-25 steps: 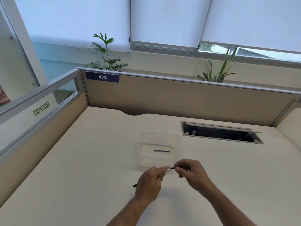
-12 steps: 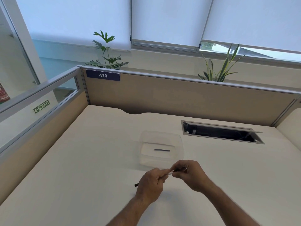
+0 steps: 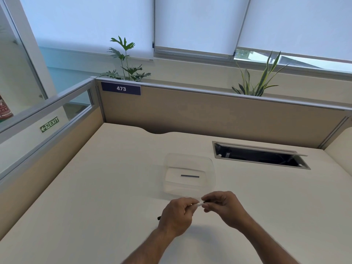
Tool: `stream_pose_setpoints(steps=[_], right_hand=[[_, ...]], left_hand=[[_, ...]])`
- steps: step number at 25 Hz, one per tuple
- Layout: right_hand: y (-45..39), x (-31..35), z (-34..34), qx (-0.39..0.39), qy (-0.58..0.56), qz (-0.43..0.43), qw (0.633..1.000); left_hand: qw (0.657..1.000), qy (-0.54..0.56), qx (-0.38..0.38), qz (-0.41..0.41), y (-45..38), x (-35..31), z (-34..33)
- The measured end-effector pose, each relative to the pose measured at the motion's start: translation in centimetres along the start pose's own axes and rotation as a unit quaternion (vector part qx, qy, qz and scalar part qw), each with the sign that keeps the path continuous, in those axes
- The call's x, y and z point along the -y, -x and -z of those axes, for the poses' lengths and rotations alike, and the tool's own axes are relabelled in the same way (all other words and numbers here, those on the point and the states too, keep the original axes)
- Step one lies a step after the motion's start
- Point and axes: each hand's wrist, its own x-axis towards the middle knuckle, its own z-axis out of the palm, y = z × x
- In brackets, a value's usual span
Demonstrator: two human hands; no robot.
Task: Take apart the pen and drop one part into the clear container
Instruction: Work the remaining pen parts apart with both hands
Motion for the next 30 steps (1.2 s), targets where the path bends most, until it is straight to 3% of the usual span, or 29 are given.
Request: stream_pose_setpoints(steps=[8,12,21,30], right_hand=[[0.5,-0.2,-0.7,-0.022,0.003,0.026,0.999],[0.9,-0.4,-1.0,-0.018,0.023,0.056,0.998],[0.9,-0.2,-1.0,-0.066,-0.068,0.013,0.995],[0.9,0.0,-2.1,-0.082,-0.114,-0.022,0.990]], left_hand=[[0.991,0.040,0.123,0.042,-1.0,-0.3,1.4],[0.989,0.025,0.142,0.044,-1.5,-0.7,1.5],[0.997,-0.054,0.044,-0.022,-1.7,-1.5,0.6],[0.983,-0.155,-0.057,-0.077,-1.3,-0.9,0.1]])
